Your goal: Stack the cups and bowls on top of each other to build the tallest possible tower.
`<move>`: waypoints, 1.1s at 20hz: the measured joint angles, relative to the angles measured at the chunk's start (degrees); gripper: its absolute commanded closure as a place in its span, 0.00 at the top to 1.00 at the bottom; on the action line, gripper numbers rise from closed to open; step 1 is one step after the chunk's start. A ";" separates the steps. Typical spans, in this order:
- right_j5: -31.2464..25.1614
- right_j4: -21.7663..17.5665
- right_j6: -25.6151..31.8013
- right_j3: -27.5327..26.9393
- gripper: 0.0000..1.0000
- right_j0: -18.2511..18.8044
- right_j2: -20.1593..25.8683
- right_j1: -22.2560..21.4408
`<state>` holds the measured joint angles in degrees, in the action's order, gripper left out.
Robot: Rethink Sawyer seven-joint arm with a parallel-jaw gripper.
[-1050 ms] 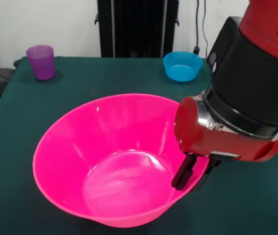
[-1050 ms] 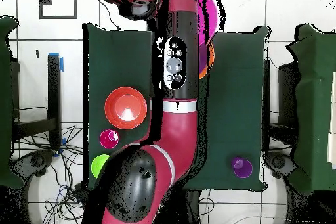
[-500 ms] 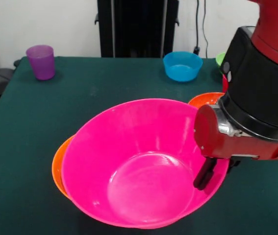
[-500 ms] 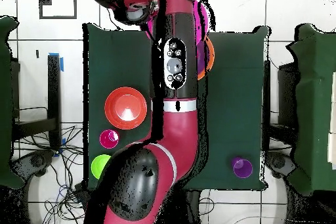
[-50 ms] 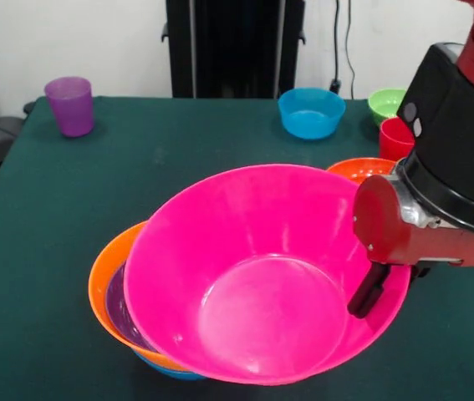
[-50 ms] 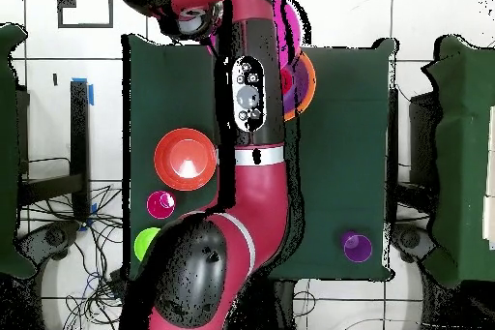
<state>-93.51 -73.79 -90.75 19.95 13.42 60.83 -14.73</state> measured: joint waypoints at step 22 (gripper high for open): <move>1.47 3.92 0.00 11.20 0.00 2.23 -11.02 -8.45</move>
<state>-92.04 -69.88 -90.75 31.15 15.64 49.81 -23.18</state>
